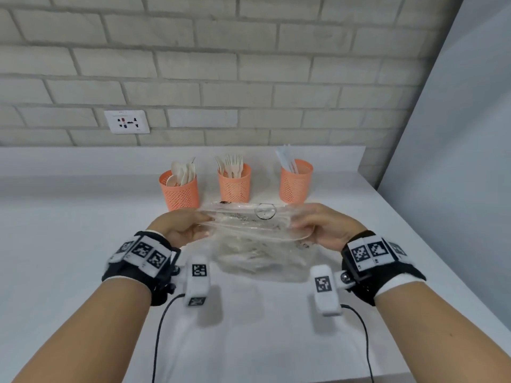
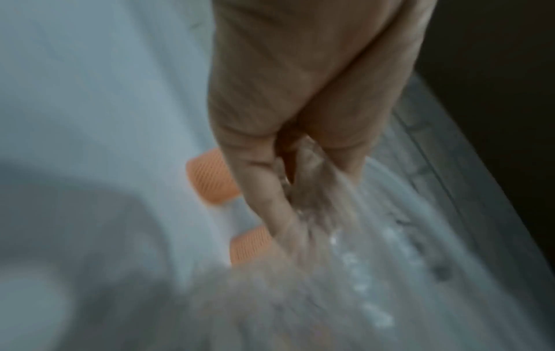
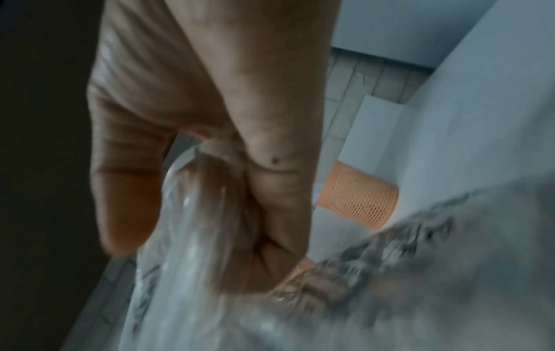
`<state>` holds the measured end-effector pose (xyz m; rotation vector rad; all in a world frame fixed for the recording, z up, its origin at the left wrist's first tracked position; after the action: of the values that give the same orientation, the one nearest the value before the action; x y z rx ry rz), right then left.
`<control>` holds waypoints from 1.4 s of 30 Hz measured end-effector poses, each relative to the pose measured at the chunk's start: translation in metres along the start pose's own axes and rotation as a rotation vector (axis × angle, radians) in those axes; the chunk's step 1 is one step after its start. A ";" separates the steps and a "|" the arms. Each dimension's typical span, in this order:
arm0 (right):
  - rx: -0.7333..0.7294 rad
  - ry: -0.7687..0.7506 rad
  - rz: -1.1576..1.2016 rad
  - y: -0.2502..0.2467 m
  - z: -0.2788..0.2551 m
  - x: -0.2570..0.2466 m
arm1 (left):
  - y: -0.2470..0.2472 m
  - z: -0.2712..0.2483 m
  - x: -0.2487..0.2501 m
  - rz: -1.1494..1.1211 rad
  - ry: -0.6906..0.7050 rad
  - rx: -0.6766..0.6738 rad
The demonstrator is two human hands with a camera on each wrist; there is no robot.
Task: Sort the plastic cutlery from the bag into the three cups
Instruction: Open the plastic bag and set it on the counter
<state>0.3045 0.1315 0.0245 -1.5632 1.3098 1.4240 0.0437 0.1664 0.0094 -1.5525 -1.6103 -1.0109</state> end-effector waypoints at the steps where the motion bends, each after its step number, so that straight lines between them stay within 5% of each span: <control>1: -0.009 0.042 -0.118 -0.001 -0.002 0.005 | 0.001 -0.001 0.000 -0.175 -0.037 -0.028; 3: 0.062 0.113 -0.271 -0.007 0.001 0.016 | 0.005 -0.002 -0.001 -0.467 -0.091 -0.074; 5: 0.089 0.185 -0.219 -0.012 0.005 0.024 | 0.009 -0.003 -0.002 -0.523 -0.096 -0.132; 8: 0.058 0.249 0.147 -0.015 0.010 0.028 | 0.014 -0.006 -0.009 -0.417 -0.087 -0.244; 11: 0.148 0.151 0.586 -0.013 0.025 0.015 | 0.021 -0.011 -0.021 -0.367 -0.176 -0.253; 15: 0.279 0.026 0.831 -0.006 0.046 0.009 | 0.020 -0.007 -0.024 -0.234 -0.166 -0.223; 20: 0.210 0.011 0.269 -0.009 0.037 0.018 | 0.010 -0.001 -0.025 -0.045 -0.059 -0.129; 22: 0.115 0.044 -0.209 -0.010 0.024 0.018 | 0.007 0.002 -0.025 -0.206 -0.068 -0.069; 25: 0.178 0.169 -0.820 -0.017 0.022 0.023 | 0.011 0.003 -0.021 -0.493 -0.099 -0.071; 28: 0.284 0.271 -0.685 -0.019 0.026 0.031 | 0.020 0.002 -0.018 -0.487 -0.062 -0.092; 33: 0.328 0.082 0.392 -0.022 0.034 0.027 | 0.013 -0.002 -0.018 -0.214 0.283 -0.057; 35: 0.319 0.033 0.573 -0.019 0.034 0.025 | 0.011 -0.010 -0.014 -0.079 0.441 -0.077; 39: 0.393 0.099 0.508 -0.010 0.028 0.026 | 0.034 -0.024 -0.006 0.743 0.642 0.003; 42: 0.421 0.164 -0.120 -0.007 0.025 0.023 | 0.038 -0.018 -0.011 1.128 0.563 0.079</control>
<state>0.3009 0.1506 -0.0034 -1.4627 1.4703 0.8882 0.0816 0.1450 0.0111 -1.5652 -0.2500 -0.6092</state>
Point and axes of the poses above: each hand's wrist, its own z-axis towards the middle knuckle, its own y-axis out of the palm, x = y × z, the point moved 3 cm from there along z, towards the middle knuckle, and after that the axes turned 5 degrees about x, right-handed, at the moved point
